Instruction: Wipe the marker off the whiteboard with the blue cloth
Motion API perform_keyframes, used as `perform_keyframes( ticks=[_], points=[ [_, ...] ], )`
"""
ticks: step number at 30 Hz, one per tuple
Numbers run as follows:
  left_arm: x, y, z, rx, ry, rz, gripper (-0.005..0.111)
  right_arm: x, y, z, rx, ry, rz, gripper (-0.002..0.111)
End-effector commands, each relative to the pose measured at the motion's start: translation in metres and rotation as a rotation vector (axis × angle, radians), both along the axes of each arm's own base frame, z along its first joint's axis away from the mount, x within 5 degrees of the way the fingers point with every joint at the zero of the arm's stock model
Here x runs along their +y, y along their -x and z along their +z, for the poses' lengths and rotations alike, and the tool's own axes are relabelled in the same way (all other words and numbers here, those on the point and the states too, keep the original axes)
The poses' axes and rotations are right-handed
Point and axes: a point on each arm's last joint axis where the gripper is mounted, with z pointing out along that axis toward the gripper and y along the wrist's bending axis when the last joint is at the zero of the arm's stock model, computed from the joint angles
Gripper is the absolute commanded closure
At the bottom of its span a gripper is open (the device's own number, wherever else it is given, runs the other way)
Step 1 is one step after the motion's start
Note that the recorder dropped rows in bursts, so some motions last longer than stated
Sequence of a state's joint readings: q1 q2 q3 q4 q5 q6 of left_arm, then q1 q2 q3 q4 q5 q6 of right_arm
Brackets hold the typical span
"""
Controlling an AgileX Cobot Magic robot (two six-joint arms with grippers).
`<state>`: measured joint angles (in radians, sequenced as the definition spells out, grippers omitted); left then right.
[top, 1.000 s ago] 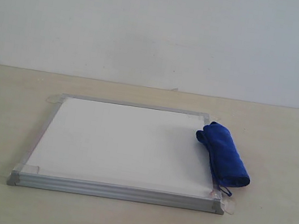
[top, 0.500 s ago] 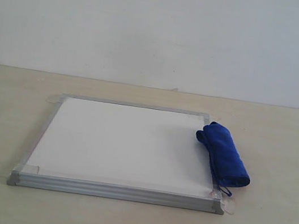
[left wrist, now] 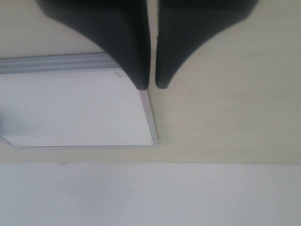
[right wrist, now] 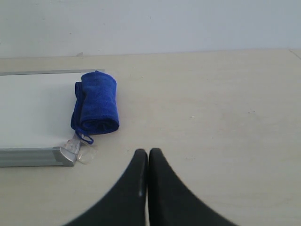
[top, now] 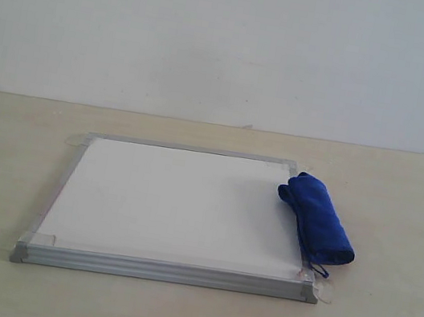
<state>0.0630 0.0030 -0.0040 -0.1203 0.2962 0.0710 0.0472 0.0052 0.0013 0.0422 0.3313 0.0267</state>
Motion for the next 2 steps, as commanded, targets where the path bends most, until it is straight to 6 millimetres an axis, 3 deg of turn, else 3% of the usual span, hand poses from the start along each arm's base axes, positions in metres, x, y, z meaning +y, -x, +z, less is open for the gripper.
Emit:
perform_keyframes(
  ticks=[1,2],
  points=[
    [-0.0002,0.0002,-0.0015,0.005,-0.008,-0.006,0.102,-0.0004,0.0001,0.0017,-0.017,0.001,-0.006,0.108],
    [-0.0002,0.0002,-0.0015,0.005,-0.008,-0.006,0.102,-0.0004,0.0001,0.0017,-0.017,0.001,-0.006,0.108]
  ],
)
